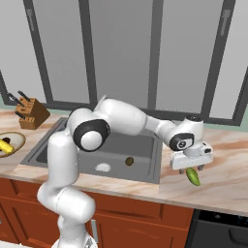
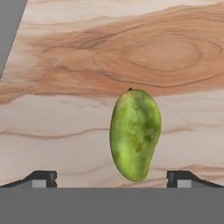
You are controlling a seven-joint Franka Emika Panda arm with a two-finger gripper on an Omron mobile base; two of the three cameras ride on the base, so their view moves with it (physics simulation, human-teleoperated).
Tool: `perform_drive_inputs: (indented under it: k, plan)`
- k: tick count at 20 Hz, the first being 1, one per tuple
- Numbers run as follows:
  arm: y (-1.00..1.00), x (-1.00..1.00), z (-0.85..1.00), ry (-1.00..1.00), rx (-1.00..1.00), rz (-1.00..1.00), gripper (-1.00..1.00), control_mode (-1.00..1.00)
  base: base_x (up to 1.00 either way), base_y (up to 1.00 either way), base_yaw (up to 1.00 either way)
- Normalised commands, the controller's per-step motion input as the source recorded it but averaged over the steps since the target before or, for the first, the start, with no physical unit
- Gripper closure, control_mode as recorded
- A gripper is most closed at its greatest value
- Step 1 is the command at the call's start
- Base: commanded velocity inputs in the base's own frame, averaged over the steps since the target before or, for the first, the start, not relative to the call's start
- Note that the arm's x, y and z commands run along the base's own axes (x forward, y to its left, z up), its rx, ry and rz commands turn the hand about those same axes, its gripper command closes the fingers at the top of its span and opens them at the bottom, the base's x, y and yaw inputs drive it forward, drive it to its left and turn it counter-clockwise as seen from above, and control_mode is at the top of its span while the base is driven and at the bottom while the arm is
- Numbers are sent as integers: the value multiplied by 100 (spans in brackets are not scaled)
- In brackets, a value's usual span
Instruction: There is a mixed pile of frozen fruits and vegetables on the counter. Locate all the frozen vegetables and place the items in a bowl on the counter. Take all the frozen fruits and defrost them in a running sink.
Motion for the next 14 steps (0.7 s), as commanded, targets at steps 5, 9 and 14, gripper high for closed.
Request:
perform_drive_inputs:
  k: [5, 9, 14]
  plan:
    - [0, 40, -10, 0, 3, 6, -100, -100, 0, 0, 0]
    - [-2, 36, -28, 1, 0, -1, -100, -100, 0, 0, 0]
    - [-12, 2, -41, 15, 0, -7, -100, -100, 0, 0, 0]
